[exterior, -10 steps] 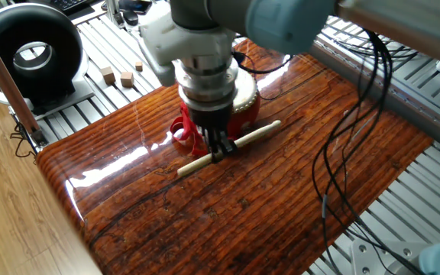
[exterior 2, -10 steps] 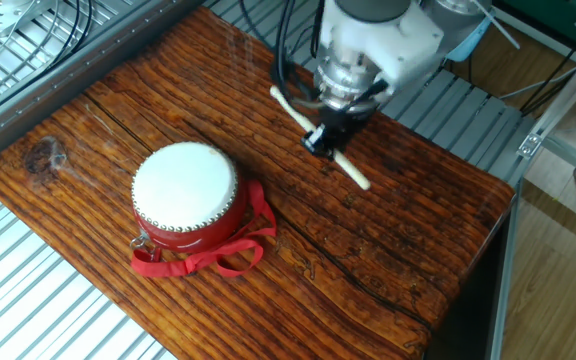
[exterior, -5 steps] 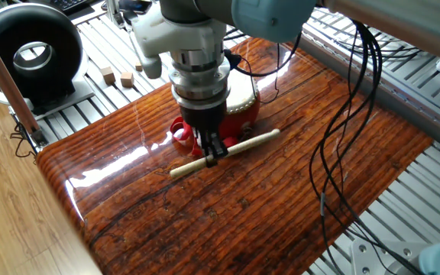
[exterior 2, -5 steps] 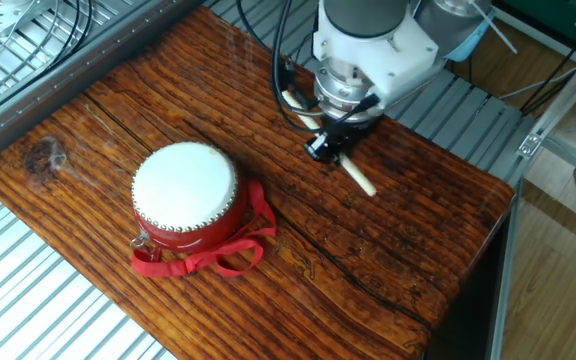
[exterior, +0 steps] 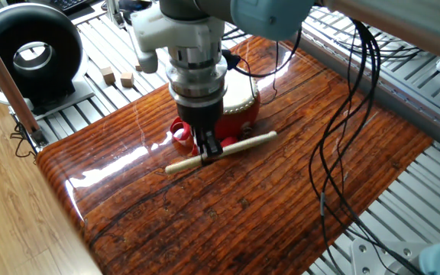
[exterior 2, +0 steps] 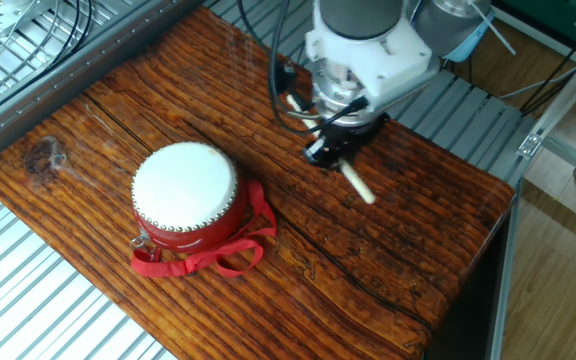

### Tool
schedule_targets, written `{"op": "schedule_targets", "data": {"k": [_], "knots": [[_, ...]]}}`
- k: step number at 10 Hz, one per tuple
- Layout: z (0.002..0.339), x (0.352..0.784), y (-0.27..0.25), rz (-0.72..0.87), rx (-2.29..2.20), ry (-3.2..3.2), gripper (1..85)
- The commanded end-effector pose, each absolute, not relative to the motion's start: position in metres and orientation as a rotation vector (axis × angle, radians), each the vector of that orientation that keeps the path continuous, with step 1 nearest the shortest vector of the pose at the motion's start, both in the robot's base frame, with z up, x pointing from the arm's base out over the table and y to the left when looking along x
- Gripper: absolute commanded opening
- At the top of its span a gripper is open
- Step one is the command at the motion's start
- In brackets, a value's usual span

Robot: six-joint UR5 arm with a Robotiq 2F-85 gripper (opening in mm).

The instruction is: Play the drum

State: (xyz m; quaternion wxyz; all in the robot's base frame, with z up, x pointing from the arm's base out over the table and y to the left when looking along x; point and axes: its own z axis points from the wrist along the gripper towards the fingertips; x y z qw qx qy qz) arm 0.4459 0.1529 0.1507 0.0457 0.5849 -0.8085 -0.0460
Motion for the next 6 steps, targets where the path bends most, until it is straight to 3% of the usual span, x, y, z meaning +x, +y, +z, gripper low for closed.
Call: {"op": "schedule_targets", "data": {"k": [1, 3, 6], "knots": [[0.146, 0.495, 0.124, -0.211, 1.882, -2.403, 1.0], [0.133, 0.517, 0.118, -0.229, 1.928, -2.394, 1.0], [0.147, 0.512, 0.119, -0.16, 1.951, -2.381, 1.0]]}}
